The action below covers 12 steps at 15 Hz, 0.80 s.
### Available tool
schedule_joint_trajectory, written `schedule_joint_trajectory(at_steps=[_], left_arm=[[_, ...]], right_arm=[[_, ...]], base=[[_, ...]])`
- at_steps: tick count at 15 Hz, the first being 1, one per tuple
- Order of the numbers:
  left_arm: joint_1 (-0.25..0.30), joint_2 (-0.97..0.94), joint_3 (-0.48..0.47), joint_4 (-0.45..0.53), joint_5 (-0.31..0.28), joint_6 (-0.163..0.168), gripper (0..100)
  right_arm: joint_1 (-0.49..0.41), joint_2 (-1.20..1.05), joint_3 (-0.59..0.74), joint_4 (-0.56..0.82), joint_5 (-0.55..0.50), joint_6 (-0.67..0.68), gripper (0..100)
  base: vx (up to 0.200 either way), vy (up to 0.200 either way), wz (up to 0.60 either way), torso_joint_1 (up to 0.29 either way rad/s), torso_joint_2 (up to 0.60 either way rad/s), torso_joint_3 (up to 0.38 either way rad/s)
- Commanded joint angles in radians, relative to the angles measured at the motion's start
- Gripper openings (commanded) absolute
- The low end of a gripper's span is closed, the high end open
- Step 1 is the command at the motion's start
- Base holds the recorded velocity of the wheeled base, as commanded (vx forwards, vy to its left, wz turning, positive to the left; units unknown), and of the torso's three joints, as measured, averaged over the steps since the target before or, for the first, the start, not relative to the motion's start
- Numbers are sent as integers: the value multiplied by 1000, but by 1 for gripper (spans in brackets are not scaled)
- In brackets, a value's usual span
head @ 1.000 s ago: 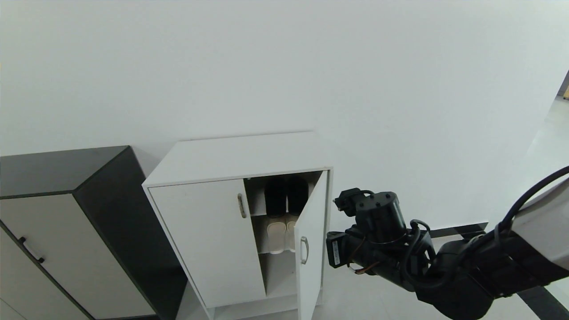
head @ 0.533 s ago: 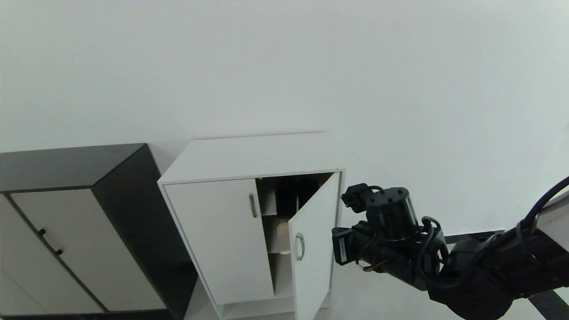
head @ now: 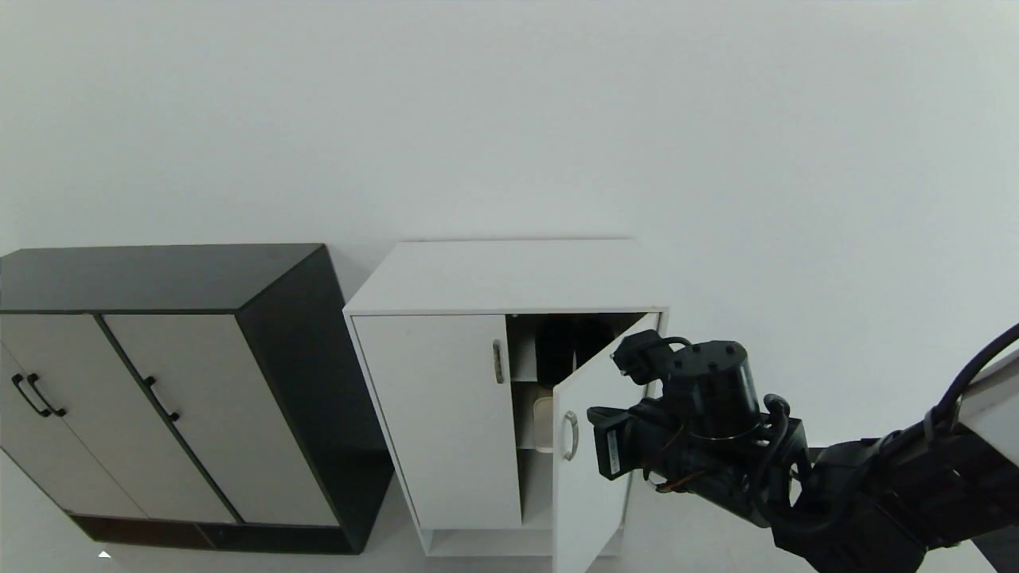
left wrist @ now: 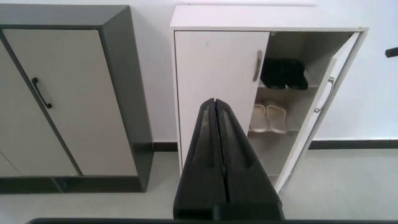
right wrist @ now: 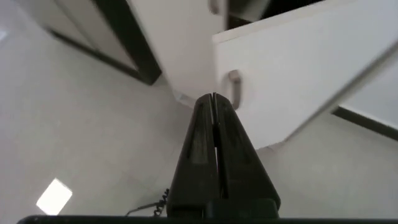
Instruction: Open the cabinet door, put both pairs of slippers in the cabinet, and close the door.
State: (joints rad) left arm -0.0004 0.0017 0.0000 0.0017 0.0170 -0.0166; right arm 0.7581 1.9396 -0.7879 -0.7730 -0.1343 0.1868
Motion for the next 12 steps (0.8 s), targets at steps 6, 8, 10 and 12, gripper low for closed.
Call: schedule_joint_trajectory(at_steps=[6, 8, 10, 12], left_arm=[[0, 1, 0, 0, 0, 1, 0], [0, 1, 0, 0, 0, 1, 0], [0, 0, 0, 0, 0, 0, 0], [0, 1, 0, 0, 0, 0, 0]], right_arm=[[-121, 45, 162, -132, 214, -144, 0], [-121, 47, 170, -132, 216, -161, 0], [-121, 50, 170, -132, 216, -161, 0], [-121, 56, 167, -132, 214, -161, 0]], base=[[100, 0, 0, -4, 2, 3], [200, 0, 0, 10, 7, 0], [200, 0, 0, 12, 10, 0], [0, 0, 0, 0, 0, 0]])
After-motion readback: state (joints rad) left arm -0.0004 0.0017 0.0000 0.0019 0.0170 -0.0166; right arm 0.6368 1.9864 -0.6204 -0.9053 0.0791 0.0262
